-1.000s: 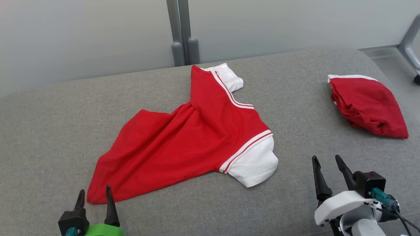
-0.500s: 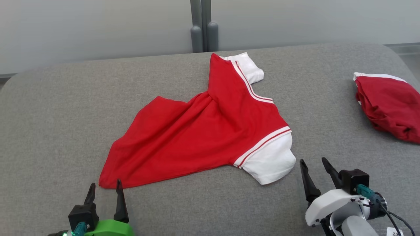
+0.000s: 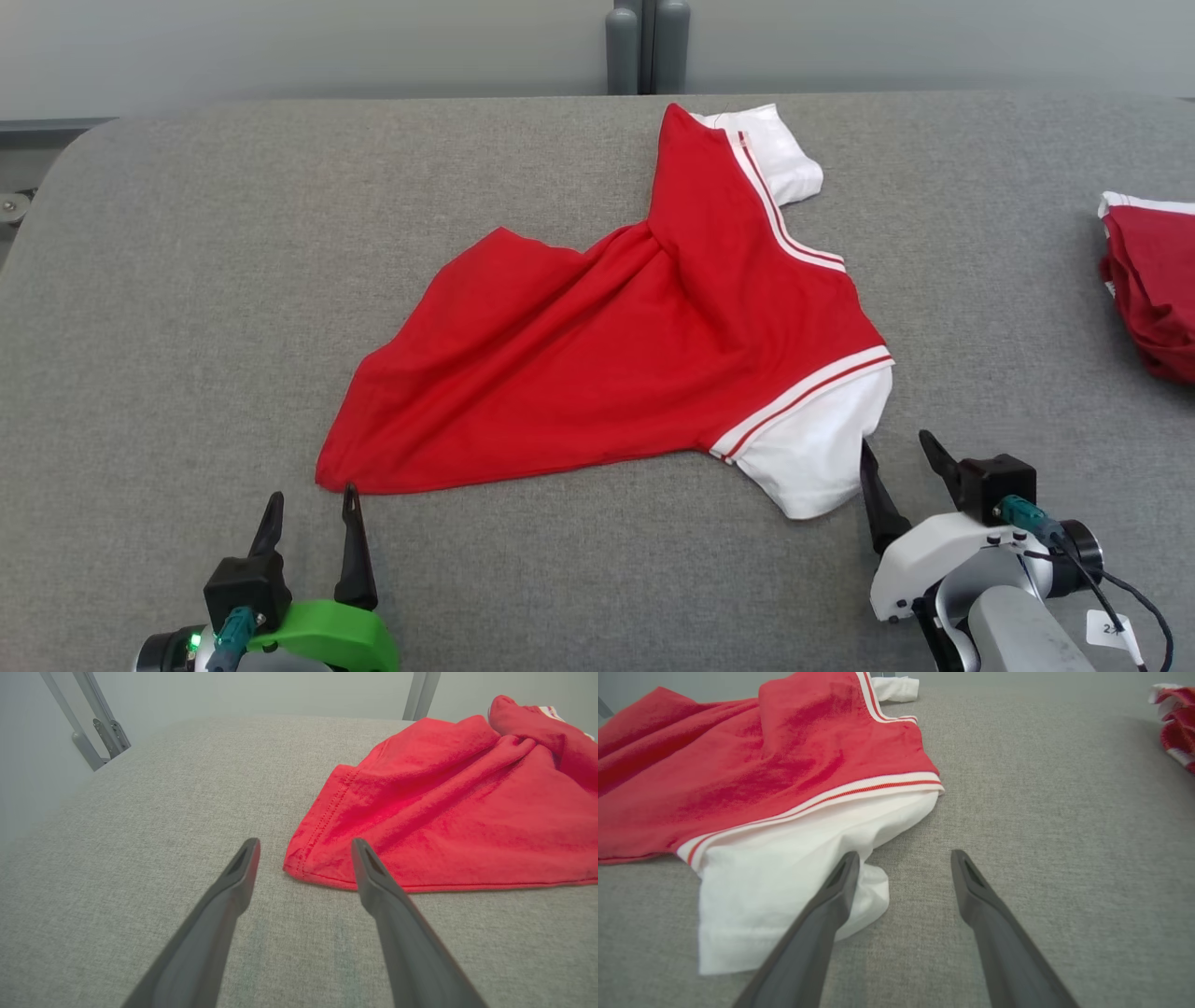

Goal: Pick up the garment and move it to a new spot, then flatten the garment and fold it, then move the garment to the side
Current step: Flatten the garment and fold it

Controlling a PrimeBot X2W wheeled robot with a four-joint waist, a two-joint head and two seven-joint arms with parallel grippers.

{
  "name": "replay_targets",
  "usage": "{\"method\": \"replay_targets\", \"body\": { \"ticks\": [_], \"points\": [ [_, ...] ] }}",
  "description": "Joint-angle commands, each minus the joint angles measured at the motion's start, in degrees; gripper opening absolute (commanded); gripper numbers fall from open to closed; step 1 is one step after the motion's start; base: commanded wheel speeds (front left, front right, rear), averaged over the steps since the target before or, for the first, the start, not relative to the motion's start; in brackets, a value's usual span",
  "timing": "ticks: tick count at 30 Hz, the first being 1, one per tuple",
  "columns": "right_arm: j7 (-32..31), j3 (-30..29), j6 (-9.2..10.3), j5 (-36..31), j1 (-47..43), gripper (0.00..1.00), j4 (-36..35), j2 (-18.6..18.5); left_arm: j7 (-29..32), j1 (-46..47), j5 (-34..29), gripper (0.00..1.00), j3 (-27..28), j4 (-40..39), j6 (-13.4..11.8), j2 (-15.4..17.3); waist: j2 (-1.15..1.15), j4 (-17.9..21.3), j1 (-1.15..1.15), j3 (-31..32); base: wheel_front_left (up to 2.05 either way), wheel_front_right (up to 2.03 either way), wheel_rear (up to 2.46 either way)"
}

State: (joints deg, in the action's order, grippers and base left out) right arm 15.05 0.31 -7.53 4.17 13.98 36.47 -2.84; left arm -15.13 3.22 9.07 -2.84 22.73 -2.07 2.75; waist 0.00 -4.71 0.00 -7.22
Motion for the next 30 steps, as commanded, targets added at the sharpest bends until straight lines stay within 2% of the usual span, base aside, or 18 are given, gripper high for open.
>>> {"method": "replay_targets", "body": {
  "ticks": [1,10,11,13,14,20,30],
  "points": [
    [0.2,0.4,0.09,-0.1,0.6,1.00,0.4,-0.2,0.0,0.9,0.3,1.00,-0.2,-0.1,-0.2,0.3,0.00,-0.8,0.00,-0.8,0.00,0.00,0.00],
    [0.1,3.2,0.09,-0.2,2.1,1.00,4.8,-0.4,0.0,1.6,1.0,1.00,-1.1,-0.2,-0.4,0.3,0.00,-1.4,0.00,-2.1,0.00,0.00,0.00],
    [0.0,3.4,0.09,-0.1,2.4,0.86,5.2,-0.4,0.0,1.7,1.1,1.00,-1.2,-0.3,-0.4,0.3,0.00,-1.5,0.00,-2.4,0.00,0.00,0.00],
    [0.0,4.2,0.09,0.1,2.6,0.09,6.2,-0.6,0.0,2.2,1.3,1.00,-1.4,-0.4,-0.4,0.3,0.00,-1.5,0.00,-2.6,0.00,0.00,0.00],
    [0.0,4.5,0.09,0.4,2.6,0.00,6.4,-0.6,0.0,2.3,1.3,1.00,-1.5,-0.4,-0.5,0.3,0.00,-1.4,0.00,-2.7,0.00,0.00,0.00],
    [0.0,2.6,0.12,1.9,1.3,0.00,4.6,-2.3,0.0,2.6,2.0,1.00,-1.6,-0.3,-0.3,0.3,0.00,0.3,0.00,-2.6,0.00,0.00,0.00],
    [0.1,-3.4,0.11,2.4,-2.9,0.00,-1.2,-2.2,0.0,1.6,4.1,1.00,0.1,3.6,-0.5,0.3,0.00,6.7,0.00,-1.0,0.00,0.00,0.00]
  ]
}}
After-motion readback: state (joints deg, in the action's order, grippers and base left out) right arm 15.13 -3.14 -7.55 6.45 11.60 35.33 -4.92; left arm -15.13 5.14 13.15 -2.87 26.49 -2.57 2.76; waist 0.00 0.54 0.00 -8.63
